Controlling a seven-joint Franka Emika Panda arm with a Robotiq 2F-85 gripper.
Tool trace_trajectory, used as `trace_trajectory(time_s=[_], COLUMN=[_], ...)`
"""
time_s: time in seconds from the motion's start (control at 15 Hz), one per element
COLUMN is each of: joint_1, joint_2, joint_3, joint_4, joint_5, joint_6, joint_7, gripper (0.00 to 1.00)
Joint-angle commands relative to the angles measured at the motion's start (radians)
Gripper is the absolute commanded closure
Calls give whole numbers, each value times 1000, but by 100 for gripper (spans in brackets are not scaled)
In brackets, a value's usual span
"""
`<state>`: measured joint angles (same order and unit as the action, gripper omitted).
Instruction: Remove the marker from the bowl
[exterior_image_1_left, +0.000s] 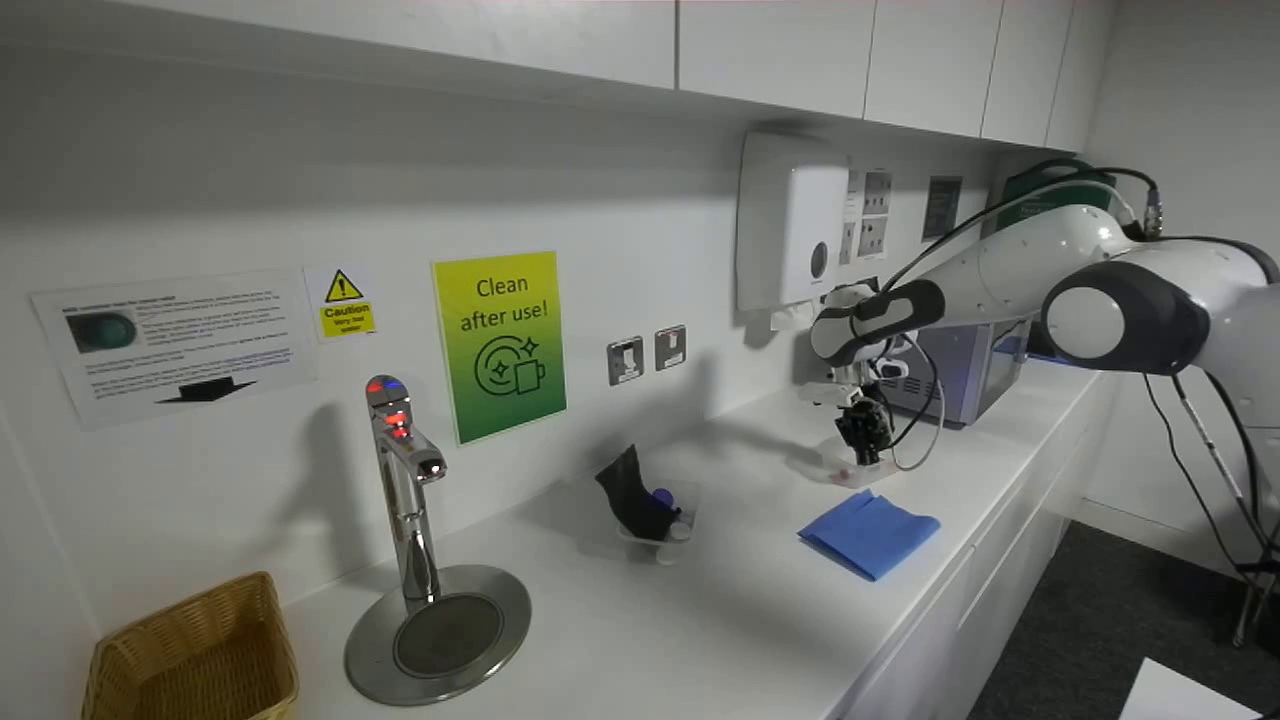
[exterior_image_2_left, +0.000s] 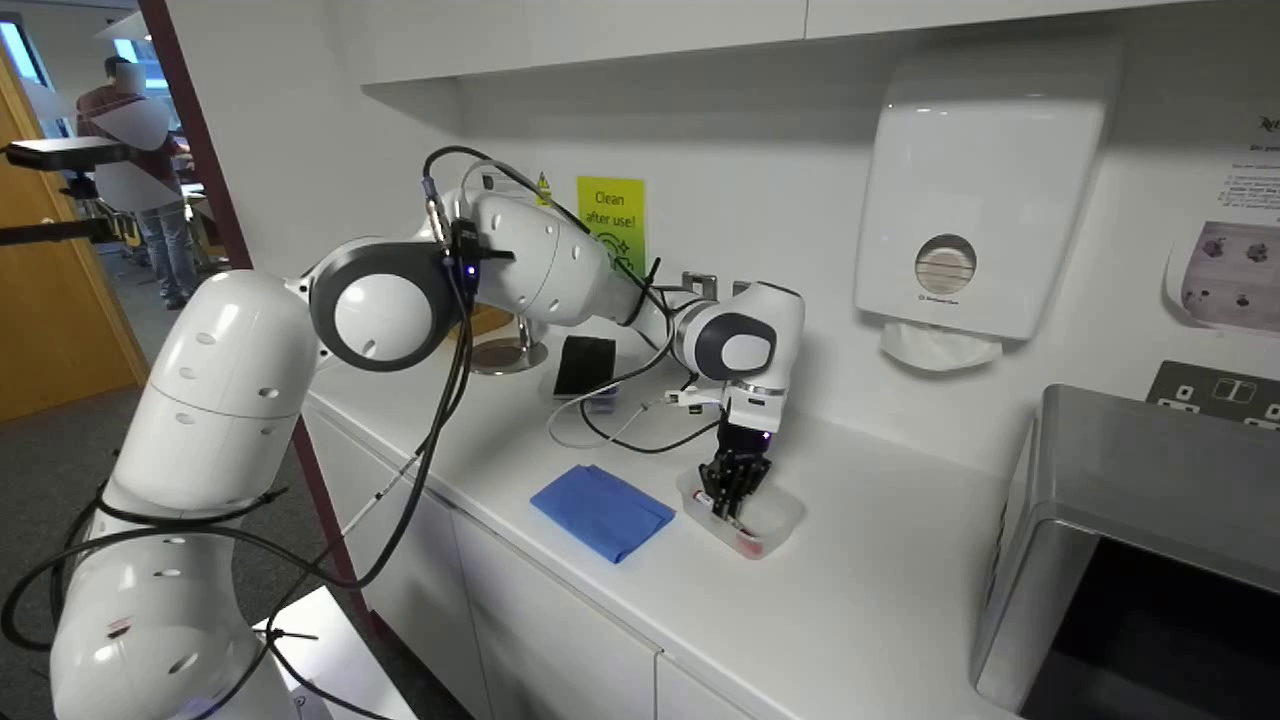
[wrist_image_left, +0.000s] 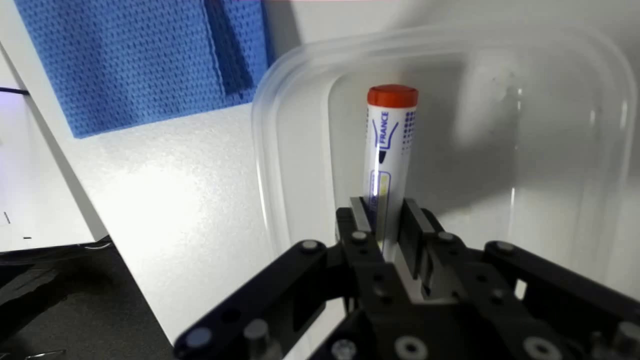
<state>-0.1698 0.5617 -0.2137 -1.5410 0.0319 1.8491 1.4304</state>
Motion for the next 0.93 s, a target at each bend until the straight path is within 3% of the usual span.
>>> trace_trajectory(time_s=[0.0, 0.6, 0.87], joint_1=[-6, 10, 32], joint_2=[-33, -123, -93], joint_3=[-20, -32, -24], joint_4=[38, 92, 178], joint_5=[7, -11, -29], joint_6=[-34, -17, -33], joint_7=[5, 12, 25], gripper=[95, 95, 95])
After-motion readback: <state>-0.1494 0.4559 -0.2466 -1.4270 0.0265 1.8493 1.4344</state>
